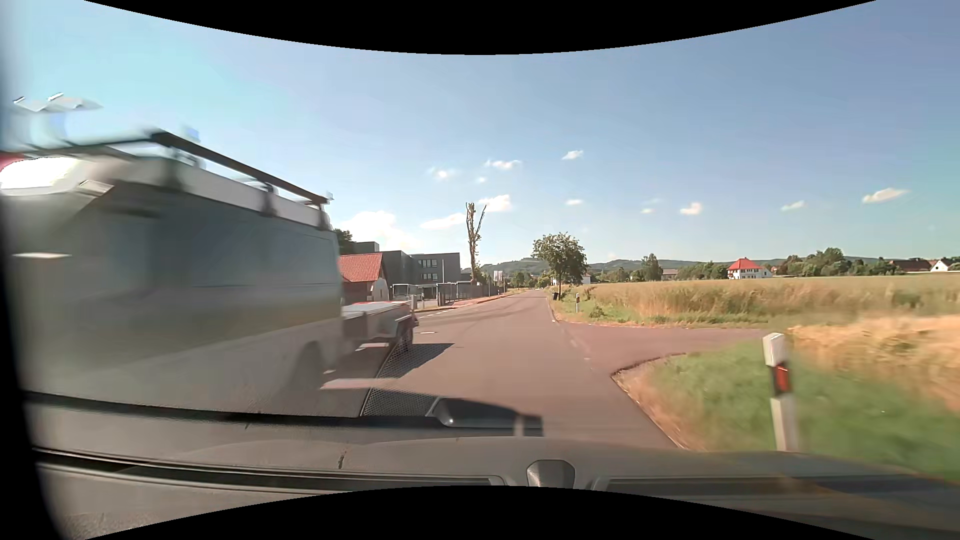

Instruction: Follow the waypoints while adhering to traffic rules and regulations

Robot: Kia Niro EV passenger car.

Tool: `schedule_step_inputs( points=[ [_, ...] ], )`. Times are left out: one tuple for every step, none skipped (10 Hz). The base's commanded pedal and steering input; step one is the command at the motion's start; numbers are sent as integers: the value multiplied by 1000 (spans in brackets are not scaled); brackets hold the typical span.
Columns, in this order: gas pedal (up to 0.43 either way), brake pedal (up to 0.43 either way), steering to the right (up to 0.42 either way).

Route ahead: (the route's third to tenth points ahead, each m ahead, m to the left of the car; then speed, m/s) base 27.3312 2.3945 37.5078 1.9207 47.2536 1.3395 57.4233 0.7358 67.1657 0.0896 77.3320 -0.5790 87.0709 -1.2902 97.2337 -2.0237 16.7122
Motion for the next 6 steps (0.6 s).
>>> schedule_step_inputs(
  points=[
    [189,6,12],
    [189,6,12],
    [189,6,12],
    [197,6,11],
    [197,6,11],
    [197,6,11]
  ],
)
